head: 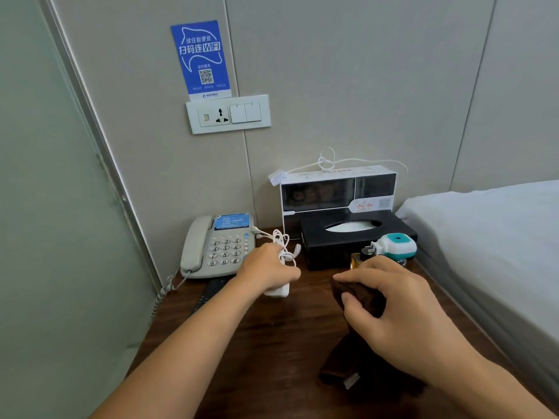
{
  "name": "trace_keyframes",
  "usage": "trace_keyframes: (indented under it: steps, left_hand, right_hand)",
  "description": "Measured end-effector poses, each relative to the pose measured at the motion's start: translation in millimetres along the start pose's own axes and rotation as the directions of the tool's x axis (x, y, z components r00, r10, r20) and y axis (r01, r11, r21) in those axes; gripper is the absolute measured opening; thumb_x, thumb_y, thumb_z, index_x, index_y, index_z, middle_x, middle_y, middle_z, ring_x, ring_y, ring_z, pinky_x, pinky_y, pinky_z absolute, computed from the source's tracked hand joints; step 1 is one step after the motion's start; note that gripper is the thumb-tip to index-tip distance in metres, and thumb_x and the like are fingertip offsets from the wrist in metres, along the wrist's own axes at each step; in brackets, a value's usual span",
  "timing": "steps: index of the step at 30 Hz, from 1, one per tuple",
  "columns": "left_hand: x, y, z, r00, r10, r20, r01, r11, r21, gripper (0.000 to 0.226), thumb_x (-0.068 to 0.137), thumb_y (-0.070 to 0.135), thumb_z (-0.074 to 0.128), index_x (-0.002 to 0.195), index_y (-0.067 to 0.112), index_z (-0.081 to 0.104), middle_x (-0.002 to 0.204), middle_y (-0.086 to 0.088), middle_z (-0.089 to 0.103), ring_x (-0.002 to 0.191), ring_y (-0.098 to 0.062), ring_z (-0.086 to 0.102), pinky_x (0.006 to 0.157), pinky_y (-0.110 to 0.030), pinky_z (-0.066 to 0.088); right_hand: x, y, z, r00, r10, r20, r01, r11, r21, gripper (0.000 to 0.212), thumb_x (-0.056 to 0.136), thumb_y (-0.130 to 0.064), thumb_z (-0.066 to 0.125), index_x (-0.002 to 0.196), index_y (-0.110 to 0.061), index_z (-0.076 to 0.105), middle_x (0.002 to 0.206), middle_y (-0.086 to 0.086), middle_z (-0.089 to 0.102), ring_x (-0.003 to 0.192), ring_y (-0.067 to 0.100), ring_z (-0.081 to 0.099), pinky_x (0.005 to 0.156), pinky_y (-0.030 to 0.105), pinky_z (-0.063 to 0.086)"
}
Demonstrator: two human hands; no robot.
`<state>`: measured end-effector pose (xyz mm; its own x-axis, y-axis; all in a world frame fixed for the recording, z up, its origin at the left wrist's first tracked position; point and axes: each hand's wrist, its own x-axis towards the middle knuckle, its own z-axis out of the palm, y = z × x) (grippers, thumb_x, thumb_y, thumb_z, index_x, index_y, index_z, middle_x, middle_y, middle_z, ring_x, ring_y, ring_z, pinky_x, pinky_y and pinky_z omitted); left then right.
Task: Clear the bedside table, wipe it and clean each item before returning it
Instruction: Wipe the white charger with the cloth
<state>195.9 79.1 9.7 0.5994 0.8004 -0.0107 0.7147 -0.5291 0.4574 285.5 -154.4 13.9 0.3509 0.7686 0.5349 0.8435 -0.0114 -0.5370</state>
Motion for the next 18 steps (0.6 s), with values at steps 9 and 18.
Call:
trace_keyframes:
  steps: [9,18]
  left_hand:
    - [71,5,24,0.984,-0.056,-0.170,0.063,0.997,0.035,0.054,0.078,0.040,0.081,0.119,0.016,0.055,0.117,-0.008,0.064,0.108,-0.030,0.063,0.078,-0.036,0.050]
    - [52,-8,39,0.992,0.017,-0.124,-0.021,0.999,-0.034,0.073,0.076,0.036,0.079,0.135,0.018,0.040,0.124,-0.007,0.058,0.108,-0.027,0.058,0.079,-0.036,0.047]
  right_hand:
    - [4,8,-3,1.000,0.016,-0.017,-0.016,1.000,0.008,0.028,0.085,-0.032,0.075,0.113,-0.037,0.077,0.101,-0.028,0.060,0.106,-0.007,0.058,0.085,0.003,0.043]
    - [9,16,-6,0.998,0.038,-0.055,-0.038,0.999,-0.009,0.027,0.084,-0.027,0.077,0.110,-0.035,0.078,0.100,-0.025,0.062,0.102,-0.003,0.060,0.086,0.001,0.041]
